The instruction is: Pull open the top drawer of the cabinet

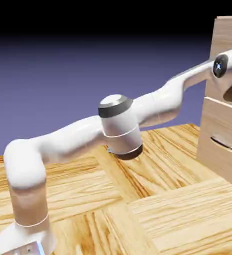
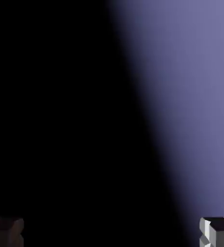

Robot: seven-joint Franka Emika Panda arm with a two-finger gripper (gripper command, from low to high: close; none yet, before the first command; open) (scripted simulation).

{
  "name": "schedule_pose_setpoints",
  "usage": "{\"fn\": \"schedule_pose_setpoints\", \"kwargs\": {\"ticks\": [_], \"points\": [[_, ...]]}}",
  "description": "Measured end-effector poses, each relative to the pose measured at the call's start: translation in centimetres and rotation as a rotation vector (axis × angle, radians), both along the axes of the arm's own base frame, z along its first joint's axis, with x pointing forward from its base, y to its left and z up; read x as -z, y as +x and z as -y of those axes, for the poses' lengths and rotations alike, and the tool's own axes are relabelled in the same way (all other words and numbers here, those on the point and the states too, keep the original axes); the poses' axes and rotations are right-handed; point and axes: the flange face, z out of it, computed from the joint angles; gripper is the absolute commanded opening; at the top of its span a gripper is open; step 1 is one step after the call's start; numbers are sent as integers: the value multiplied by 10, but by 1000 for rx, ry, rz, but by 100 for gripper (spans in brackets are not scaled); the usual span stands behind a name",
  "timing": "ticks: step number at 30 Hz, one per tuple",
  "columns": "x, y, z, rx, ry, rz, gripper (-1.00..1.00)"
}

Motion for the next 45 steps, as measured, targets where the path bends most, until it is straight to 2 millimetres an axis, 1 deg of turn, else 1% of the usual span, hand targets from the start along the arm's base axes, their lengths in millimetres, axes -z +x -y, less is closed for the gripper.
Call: {"fn": "schedule_pose_setpoints", "kwargs": {"ticks": [5, 9, 10, 20, 25, 28, 36, 40, 45], "points": [[25, 22, -119, -102, -125, -55, 0], [50, 28, -220, -190, -230, -92, 0], [54, 28, -233, -201, -243, -96, -100], [48, 23, -229, -196, -238, -81, -100], [51, 21, -230, -195, -243, -90, -100], [55, 16, -232, -200, -241, -97, -100], [54, -13, -233, -200, -243, -95, -100], [54, -33, -233, -200, -243, -95, -100], [54, -62, -233, -200, -243, -95, -100]]}}
